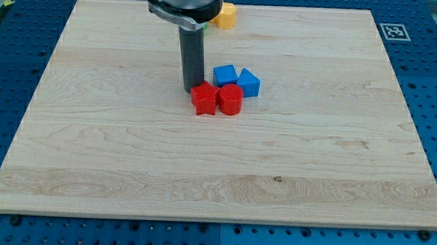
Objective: Move the red star below the red circle
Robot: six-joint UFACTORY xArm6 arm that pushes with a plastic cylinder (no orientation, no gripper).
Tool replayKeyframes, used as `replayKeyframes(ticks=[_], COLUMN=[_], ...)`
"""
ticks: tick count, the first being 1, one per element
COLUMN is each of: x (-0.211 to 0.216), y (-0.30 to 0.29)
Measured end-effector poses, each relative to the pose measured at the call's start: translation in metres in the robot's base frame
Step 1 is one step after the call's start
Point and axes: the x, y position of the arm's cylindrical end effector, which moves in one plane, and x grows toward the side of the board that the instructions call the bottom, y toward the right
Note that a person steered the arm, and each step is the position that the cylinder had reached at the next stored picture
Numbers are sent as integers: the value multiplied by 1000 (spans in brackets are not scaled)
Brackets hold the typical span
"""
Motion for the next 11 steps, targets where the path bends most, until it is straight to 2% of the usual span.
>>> replayKeyframes(ticks=[1, 3, 5, 11], x=[0, -46, -52, 65], y=[0, -21, -21, 29])
